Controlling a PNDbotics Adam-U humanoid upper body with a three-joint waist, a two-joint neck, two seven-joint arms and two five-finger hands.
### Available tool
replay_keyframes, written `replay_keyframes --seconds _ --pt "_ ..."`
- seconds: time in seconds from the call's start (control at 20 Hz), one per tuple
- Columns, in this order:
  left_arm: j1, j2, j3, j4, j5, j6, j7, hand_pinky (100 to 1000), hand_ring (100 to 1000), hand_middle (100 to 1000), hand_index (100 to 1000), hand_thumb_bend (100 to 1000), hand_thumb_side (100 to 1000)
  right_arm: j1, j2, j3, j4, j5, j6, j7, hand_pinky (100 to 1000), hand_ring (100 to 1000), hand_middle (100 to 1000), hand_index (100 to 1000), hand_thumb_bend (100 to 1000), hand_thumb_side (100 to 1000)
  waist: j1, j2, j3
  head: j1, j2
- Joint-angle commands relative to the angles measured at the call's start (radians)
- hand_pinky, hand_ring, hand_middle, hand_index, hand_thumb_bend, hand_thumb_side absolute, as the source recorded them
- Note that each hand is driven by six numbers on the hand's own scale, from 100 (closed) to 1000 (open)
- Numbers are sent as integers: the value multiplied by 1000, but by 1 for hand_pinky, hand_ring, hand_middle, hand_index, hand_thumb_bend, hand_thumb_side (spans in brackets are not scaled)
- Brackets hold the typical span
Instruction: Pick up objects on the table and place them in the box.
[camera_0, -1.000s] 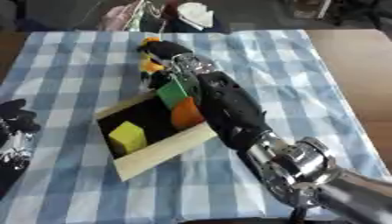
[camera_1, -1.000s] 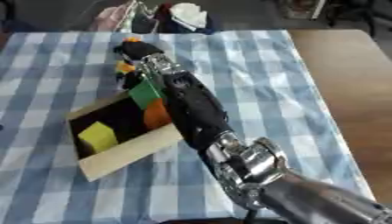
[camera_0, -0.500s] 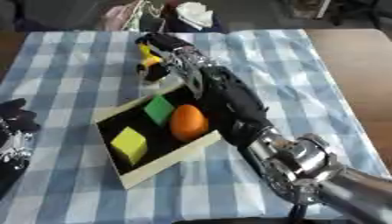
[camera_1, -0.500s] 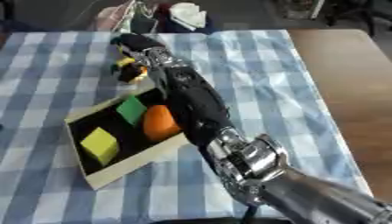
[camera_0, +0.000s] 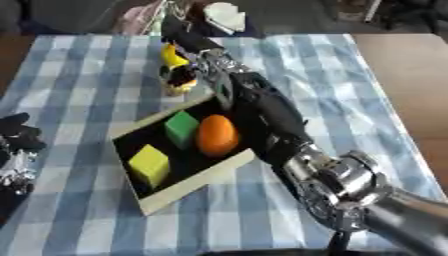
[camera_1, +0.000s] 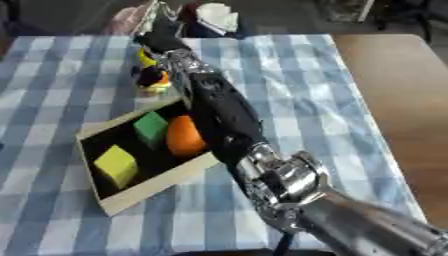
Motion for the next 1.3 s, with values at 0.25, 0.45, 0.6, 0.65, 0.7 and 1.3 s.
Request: replay_keyframes --seconds 0.25,0.45,0.6,0.65,0.7,1.3 --pt "-10 9 -2 -21 0 -1 -3 680 588 598 808 174 598 -18 -30 -14 39 107 74 24 856 859 913 956 100 265 0 -5 4 -3 4" --pt "-9 8 -2 -20 -1 -1 -5 680 588 598 808 175 599 -17 -32 -16 50 137 51 53 820 806 841 883 100 239 0 -5 4 -3 4" --pt "-9 8 -1 -19 -2 0 -4 680 588 598 808 175 599 -15 -30 -18 38 146 34 42 796 755 733 755 100 227 0 -5 5 -2 4" --pt "-9 7 -1 -19 -1 0 -4 680 588 597 808 175 599 -15 -30 -20 30 146 29 26 785 724 651 671 100 214 0 -5 5 -2 4" --pt "-9 7 0 -19 -1 0 -3 680 588 597 808 175 600 -14 -30 -21 20 145 25 3 781 712 620 639 100 209 0 -5 4 -1 4" --pt "-6 8 7 -16 -3 2 5 680 587 596 808 172 606 -32 -50 2 -56 -11 -41 -199 767 645 482 477 100 179 -2 -6 -15 11 4"
